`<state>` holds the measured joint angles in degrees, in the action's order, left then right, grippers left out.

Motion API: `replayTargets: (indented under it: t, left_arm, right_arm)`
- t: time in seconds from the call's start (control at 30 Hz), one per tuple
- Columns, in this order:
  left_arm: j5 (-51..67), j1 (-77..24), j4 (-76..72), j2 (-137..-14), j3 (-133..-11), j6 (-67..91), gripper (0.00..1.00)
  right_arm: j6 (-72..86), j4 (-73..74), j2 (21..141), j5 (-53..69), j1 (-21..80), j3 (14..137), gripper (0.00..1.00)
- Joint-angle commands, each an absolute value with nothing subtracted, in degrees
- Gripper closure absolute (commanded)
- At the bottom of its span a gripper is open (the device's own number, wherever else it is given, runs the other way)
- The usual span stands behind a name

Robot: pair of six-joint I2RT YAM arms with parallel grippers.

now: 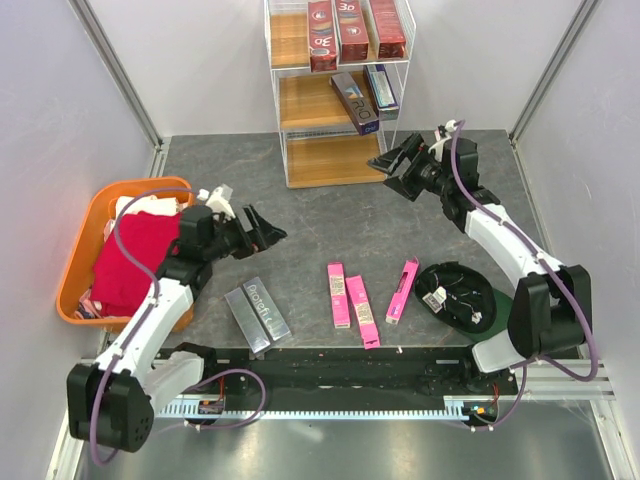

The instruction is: Place and organize the toothpastes onto the shelf

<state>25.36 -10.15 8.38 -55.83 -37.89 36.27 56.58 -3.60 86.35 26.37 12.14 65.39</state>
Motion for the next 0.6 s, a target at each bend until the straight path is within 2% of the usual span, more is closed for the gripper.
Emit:
replayTargets:
  t: [0.0, 0.13, 0.3, 0.57]
  left_arm:
    - [22.2, -14.6, 8.1, -59.3, -40.8, 34.5, 0.07]
    - [16.4, -15.4, 11.9, -60.0, -41.1, 35.7, 0.07]
    - [9.9, -14.7, 17.7, -58.5, -41.1, 36.4, 0.06]
    - [16.8, -6.6, 18.7, -58.3, -40.1, 37.0, 0.03]
  right_arm:
    - [49.9, 2.9, 81.6, 23.8, 13.4, 64.4, 0.02]
    - [42.6, 10.4, 80.6, 19.3, 18.6, 65.9, 0.02]
    - [36.5, 16.0, 82.2, 10.4, 32.8, 67.7, 0.02]
    - [28.9, 19.8, 90.7, 0.4, 53.8, 72.0, 0.02]
